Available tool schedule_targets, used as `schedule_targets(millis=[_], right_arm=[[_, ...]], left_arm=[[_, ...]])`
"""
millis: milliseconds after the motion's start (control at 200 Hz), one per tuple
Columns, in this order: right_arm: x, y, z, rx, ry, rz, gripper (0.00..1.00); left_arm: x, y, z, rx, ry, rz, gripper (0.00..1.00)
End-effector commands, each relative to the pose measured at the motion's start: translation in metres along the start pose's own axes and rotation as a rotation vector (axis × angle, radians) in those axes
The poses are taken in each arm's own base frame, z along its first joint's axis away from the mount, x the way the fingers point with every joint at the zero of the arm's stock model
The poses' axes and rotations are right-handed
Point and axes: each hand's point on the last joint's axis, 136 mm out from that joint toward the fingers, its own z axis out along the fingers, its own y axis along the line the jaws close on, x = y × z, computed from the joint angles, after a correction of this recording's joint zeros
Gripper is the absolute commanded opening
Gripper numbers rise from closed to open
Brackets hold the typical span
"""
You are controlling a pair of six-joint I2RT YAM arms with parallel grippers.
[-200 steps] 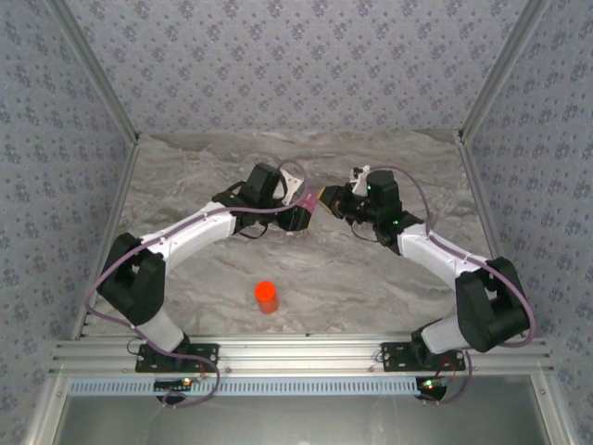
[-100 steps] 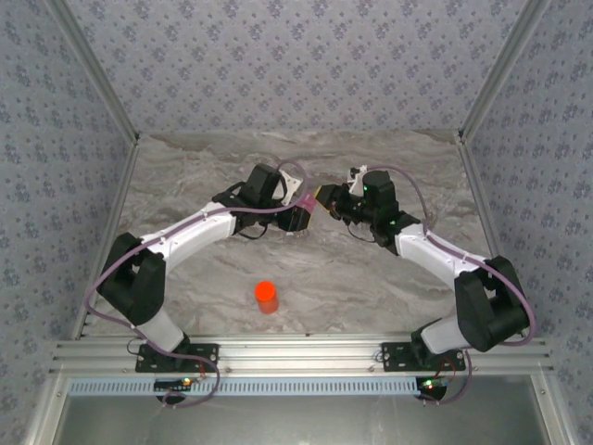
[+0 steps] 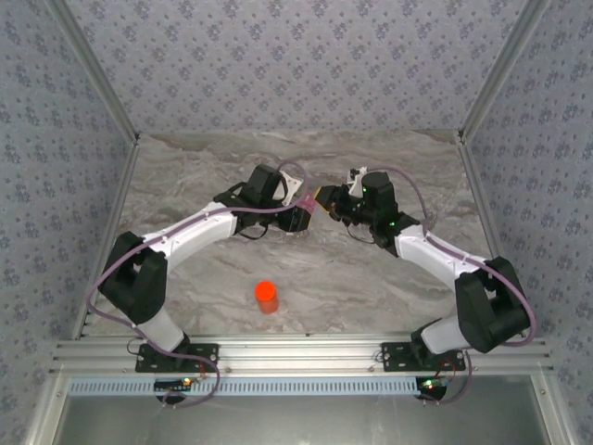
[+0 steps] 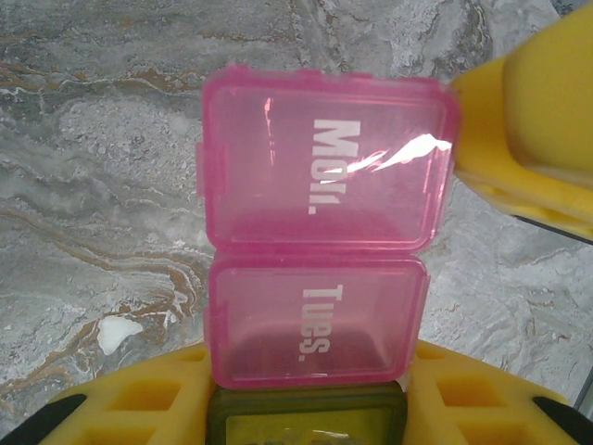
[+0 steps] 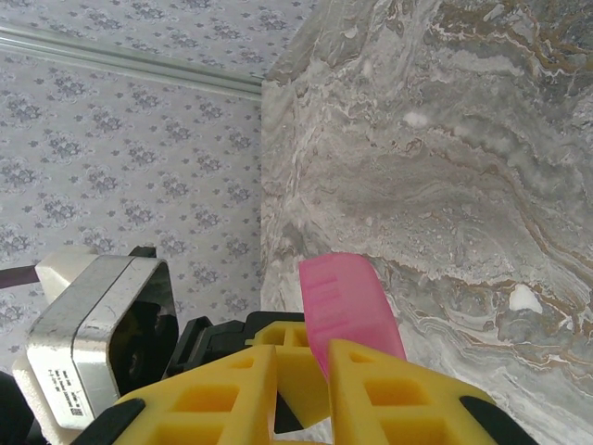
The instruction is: Sort the pills into containers
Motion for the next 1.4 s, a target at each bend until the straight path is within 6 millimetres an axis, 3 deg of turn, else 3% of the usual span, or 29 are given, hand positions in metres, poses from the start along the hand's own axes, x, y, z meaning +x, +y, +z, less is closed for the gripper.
schedule_targets(millis=[0,335,505,695,1054,1394], right_arm=[[0.014,0.020,-0.006,-0.055,0.036,-0.007,0.24],[0.017,0.023,-0.016,-0.043,0.026,-0.020,0.25],[0.006,-0.006,-0.026,0.044,-0.013,0.022,0.35],[0.007,-0.014,-0.022,0.065,-0.005,0.020,0.41],[0.010,0.002,-0.005,0.031,0.024,-0.005,0.41],[0.008,0.009,-0.007,0.027,0.011,-0.017,0.39]], left_arm=[[-0.014,-0.012,0.002,0.044,-0.033,0.025,0.17],[-0.015,-0.012,0.000,0.042,-0.036,0.025,0.17],[-0.015,-0.012,0.001,0.043,-0.037,0.022,0.17],[-0.017,-0.014,0.000,0.049,-0.041,0.025,0.17],[-0.014,-0.013,0.000,0.048,-0.036,0.021,0.16],[-0.012,-0.012,0.001,0.048,-0.031,0.021,0.16]])
